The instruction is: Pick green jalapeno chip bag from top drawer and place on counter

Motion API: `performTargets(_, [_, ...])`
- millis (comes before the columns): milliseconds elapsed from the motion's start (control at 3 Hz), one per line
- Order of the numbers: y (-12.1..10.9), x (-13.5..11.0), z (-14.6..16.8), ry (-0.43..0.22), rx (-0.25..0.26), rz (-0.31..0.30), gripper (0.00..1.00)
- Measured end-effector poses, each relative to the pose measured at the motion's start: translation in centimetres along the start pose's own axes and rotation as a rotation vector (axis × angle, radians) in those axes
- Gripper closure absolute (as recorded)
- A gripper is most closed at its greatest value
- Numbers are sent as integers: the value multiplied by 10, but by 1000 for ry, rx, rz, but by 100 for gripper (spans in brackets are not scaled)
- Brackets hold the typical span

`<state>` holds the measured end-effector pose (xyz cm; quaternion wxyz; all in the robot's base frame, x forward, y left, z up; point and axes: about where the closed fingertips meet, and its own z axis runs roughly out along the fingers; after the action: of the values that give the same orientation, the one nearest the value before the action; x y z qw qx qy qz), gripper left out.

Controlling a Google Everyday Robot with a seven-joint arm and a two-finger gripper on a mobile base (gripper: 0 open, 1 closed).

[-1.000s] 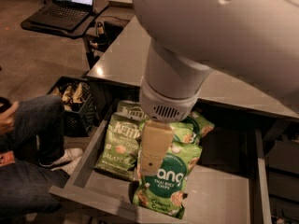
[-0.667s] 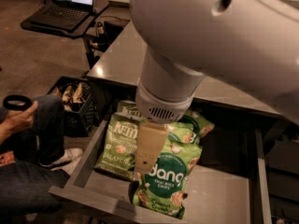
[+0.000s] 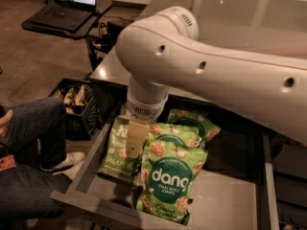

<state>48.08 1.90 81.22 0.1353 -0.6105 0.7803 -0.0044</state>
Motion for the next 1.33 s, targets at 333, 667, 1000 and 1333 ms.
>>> performTargets(333, [-1, 0, 3, 3, -1, 1, 0])
performTargets(667, [2, -12, 14, 3, 41, -23, 0])
performTargets(1000, [2, -24, 39, 23, 84, -19, 0])
performTargets(1333, [-4, -29, 60, 52, 95, 5, 0])
